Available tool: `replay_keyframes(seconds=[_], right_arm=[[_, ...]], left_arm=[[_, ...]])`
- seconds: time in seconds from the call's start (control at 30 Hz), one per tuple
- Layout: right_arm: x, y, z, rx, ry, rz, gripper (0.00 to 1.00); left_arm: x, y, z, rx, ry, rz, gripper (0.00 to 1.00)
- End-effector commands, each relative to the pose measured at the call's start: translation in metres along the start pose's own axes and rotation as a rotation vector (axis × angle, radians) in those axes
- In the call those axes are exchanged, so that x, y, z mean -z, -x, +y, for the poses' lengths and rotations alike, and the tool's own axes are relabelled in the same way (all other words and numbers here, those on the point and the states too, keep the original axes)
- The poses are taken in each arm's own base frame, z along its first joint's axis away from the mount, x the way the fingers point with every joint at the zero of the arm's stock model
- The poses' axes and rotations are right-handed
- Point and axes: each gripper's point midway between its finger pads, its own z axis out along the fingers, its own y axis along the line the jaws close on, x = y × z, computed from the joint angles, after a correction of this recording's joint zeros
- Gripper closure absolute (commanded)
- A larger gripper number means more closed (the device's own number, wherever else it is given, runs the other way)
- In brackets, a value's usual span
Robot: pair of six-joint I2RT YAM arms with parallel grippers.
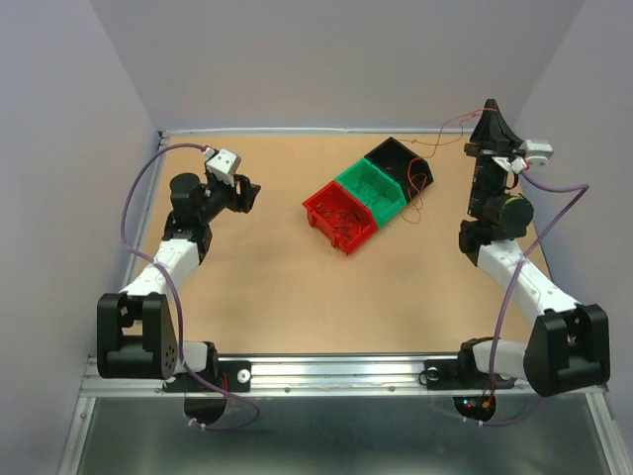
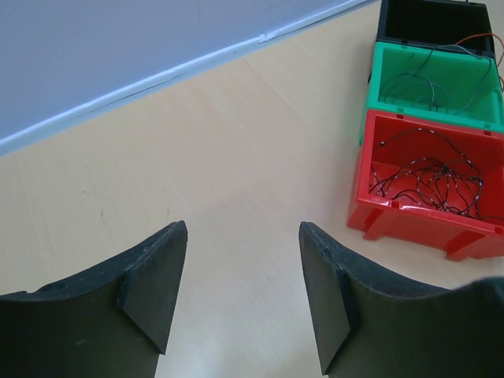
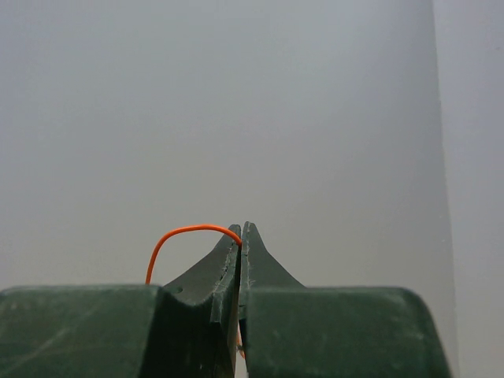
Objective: Untangle the cables
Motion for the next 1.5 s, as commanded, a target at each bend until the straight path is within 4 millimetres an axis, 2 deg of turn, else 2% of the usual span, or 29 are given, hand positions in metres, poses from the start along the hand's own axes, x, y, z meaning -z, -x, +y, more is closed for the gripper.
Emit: replay_keyframes(seconds=[0.0, 0.13, 0.17, 0.27, 0.3, 0.53, 0.73, 0.9, 1.03, 1.2, 1.23, 1.3, 1.33, 1.47], right_arm=[[0.012, 0.11, -0.009, -0.063, -0.018, -0.385, 1.0], [0.019, 0.121, -0.013, -0.062, -0.032, -0.399, 0.99], [0.023, 0.131, -0.015, -0.065, -0.038, -0.418, 1.0], [0.031, 0.14, -0.019, -0.064, -0.047, -0.43, 0.99], [0.037, 0.149, -0.02, -0.07, -0.046, -0.445, 0.99], [0.058, 0.175, -0.014, -0.118, 0.017, -0.48, 1.0], [0.067, 0.187, -0.014, -0.125, 0.027, -0.497, 0.99], [0.062, 0.184, -0.011, -0.128, 0.035, -0.476, 0.99], [0.05, 0.173, -0.008, -0.131, 0.038, -0.435, 0.99], [0.027, 0.145, -0.003, -0.126, 0.037, -0.356, 0.99], [0.02, 0.133, 0.0, -0.123, 0.043, -0.331, 1.0], [0.011, 0.123, 0.003, -0.156, 0.051, -0.31, 1.0], [0.003, 0.109, 0.006, -0.155, 0.052, -0.285, 0.99], [-0.013, 0.081, 0.014, -0.182, 0.07, -0.233, 1.0]], left_arm=[[-0.002, 0.031, 0.003, -0.05, -0.008, -0.071, 0.3], [-0.001, 0.033, 0.003, -0.051, -0.007, -0.075, 0.3], [-0.001, 0.033, 0.003, -0.051, -0.006, -0.074, 0.3], [-0.001, 0.033, 0.003, -0.052, -0.007, -0.075, 0.3], [-0.001, 0.033, 0.003, -0.051, -0.009, -0.075, 0.3], [-0.002, 0.031, 0.003, -0.049, -0.011, -0.069, 0.3], [-0.002, 0.031, 0.003, -0.048, -0.011, -0.069, 0.3], [-0.002, 0.031, 0.002, -0.048, -0.013, -0.07, 0.3], [-0.002, 0.032, 0.002, -0.048, -0.012, -0.071, 0.3], [-0.001, 0.032, 0.002, -0.049, -0.016, -0.071, 0.3], [-0.001, 0.032, 0.002, -0.05, -0.015, -0.071, 0.3], [-0.002, 0.031, 0.002, -0.049, -0.016, -0.07, 0.3], [-0.002, 0.032, 0.002, -0.051, -0.016, -0.07, 0.3], [-0.001, 0.032, 0.002, -0.052, -0.015, -0.071, 0.3]])
